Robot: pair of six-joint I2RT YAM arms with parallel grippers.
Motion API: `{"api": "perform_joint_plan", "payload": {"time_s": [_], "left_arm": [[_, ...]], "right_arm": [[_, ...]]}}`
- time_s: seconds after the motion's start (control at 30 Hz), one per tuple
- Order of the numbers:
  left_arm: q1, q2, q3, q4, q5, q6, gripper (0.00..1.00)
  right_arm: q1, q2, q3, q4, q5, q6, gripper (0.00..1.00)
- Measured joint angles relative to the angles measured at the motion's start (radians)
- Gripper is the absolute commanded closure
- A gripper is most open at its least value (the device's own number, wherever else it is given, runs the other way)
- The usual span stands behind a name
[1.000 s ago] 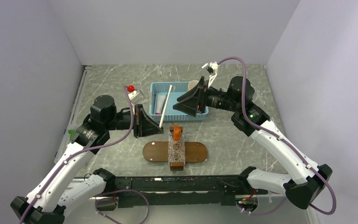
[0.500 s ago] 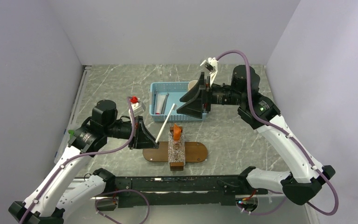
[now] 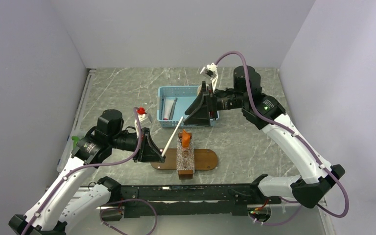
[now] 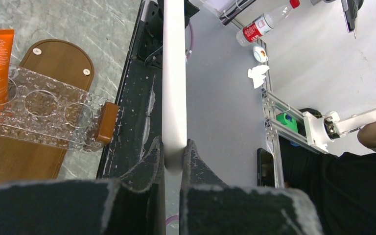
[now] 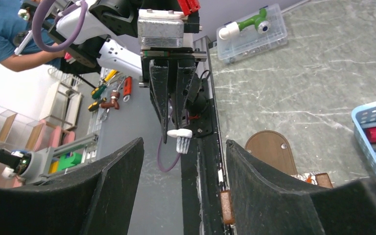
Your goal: Prepare toiletry sets of a toothbrush and toothpaste on the tray
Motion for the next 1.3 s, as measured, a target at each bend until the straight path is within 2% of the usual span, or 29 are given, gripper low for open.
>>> {"api": "perform_joint_plan", "payload": {"time_s": [0.33, 0.57, 0.9, 1.03, 1.17, 1.23, 1.3], "left_arm": [[0.000, 0.000, -0.002, 0.000, 0.001, 0.000, 1.00], [-0.001, 0.016, -0.002, -0.003, 0.001, 0.004, 1.00], [-0.005, 0.020, -0.002, -0.006, 0.001, 0.012, 1.00], [-0.006, 0.029, -0.002, -0.008, 0.001, 0.026, 1.00], [-0.008, 0.038, -0.002, -0.009, 0.000, 0.034, 0.73], [-0.008, 0.040, -0.002, -0.011, -0.004, 0.042, 0.52], [-0.008, 0.046, -0.001, -0.014, -0.013, 0.046, 0.40]], "right_arm": [[0.015, 0.051, 0.021, -0.015, -0.049, 0.004, 0.44], [0.039, 0.073, 0.027, -0.040, -0.050, -0.006, 0.57], [0.049, 0.083, 0.043, -0.063, -0.064, -0.032, 0.82], [0.049, 0.089, 0.047, -0.071, -0.064, -0.041, 1.00], [0.049, 0.089, 0.047, -0.077, -0.063, -0.053, 1.00], [0.050, 0.089, 0.047, -0.081, -0.063, -0.059, 1.00], [0.056, 0.089, 0.047, -0.083, -0.061, -0.064, 1.00]]}}
